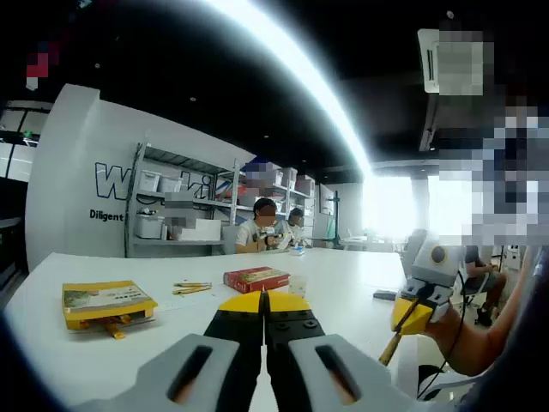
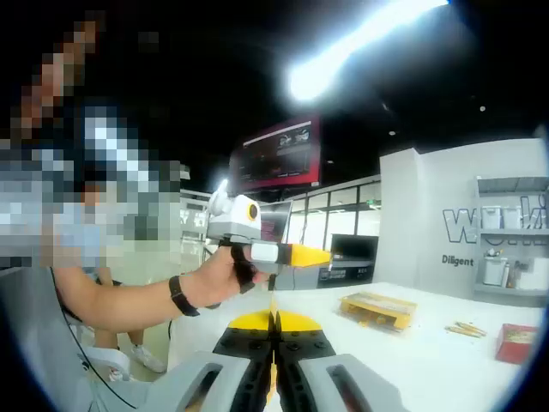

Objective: Tear open the coffee pouch, take out the coffee, and pour the coffee from the pouch into the cup

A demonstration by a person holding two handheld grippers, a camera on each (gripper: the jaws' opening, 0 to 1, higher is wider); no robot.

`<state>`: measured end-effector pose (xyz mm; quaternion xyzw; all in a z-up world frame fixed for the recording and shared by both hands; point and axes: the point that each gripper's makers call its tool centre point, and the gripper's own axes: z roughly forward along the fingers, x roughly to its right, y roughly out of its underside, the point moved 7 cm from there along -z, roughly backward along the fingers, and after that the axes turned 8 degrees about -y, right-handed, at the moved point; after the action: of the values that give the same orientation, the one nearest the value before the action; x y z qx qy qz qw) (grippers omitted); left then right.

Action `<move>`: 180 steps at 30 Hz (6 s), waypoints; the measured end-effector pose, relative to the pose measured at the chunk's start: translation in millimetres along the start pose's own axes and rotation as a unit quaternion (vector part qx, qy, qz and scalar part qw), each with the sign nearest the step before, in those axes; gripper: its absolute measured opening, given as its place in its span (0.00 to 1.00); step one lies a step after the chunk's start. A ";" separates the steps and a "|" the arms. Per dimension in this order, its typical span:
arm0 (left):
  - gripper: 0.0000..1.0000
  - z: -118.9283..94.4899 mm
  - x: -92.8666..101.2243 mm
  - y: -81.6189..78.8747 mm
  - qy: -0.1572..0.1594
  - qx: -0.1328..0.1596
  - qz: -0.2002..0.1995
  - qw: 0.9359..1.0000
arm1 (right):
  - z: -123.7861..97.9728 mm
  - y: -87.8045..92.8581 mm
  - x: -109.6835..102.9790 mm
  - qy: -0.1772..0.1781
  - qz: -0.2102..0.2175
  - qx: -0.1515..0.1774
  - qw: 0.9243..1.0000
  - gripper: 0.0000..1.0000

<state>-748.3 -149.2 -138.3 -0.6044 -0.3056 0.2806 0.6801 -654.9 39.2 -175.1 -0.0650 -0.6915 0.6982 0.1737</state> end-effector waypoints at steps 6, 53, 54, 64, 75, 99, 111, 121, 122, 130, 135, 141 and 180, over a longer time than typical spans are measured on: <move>0.01 24.6 -17.1 -7.1 0.007 -0.001 -0.007 1.000 | -0.2 0.0 0.3 0.002 0.000 0.000 1.000 0.00; 0.02 368.8 -156.5 106.6 -0.077 -0.153 0.013 0.985 | -20.1 13.4 65.8 0.016 0.023 0.001 1.000 0.00; 0.03 373.2 -160.6 109.1 -0.085 -0.154 0.006 0.984 | -19.8 13.5 66.4 0.017 0.022 0.001 1.000 0.00; 0.03 404.7 -179.7 128.4 -0.118 -0.205 0.026 0.971 | -22.0 19.8 78.3 0.020 0.027 0.006 0.999 0.00; 0.04 417.1 -181.1 155.6 -0.128 -0.303 0.004 0.944 | -22.9 20.4 82.3 0.018 0.027 0.011 0.999 0.00; 0.30 430.4 -184.3 166.0 -0.127 -0.308 -0.054 0.941 | -26.4 20.0 85.7 0.013 0.028 0.021 0.999 0.00; 0.82 439.6 -188.1 171.7 -0.133 -0.308 -0.068 0.940 | -26.2 19.3 90.0 0.010 0.030 0.024 0.999 0.00; 0.86 441.3 -188.8 161.2 -0.114 -0.295 -0.087 0.945 | -25.3 18.8 89.6 0.008 0.029 0.026 0.999 0.00; 0.78 440.2 -188.9 158.7 -0.113 -0.297 -0.090 0.944 | -25.2 18.8 89.2 0.008 0.029 0.026 0.999 0.00; 0.03 425.2 -181.2 122.5 -0.116 -0.280 -0.044 0.952 | -24.6 19.6 88.3 0.006 0.028 0.026 0.999 0.00; 0.63 431.9 -181.4 113.8 -0.113 -0.234 -0.045 0.965 | -23.4 19.0 87.3 0.004 0.027 0.026 0.999 0.00; 0.47 428.2 -178.1 103.8 -0.110 -0.201 0.081 0.970 | -22.9 19.1 85.7 0.002 0.027 0.026 0.999 0.00; 0.58 255.7 -88.0 78.0 0.015 -0.103 0.051 0.993 | -18.1 6.8 79.8 -0.023 0.015 0.022 0.999 0.00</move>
<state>-999.9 -40.2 -201.5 -0.6903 -0.2915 0.2723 0.6037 -724.2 83.0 -170.6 -0.0560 -0.6786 0.7171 0.1486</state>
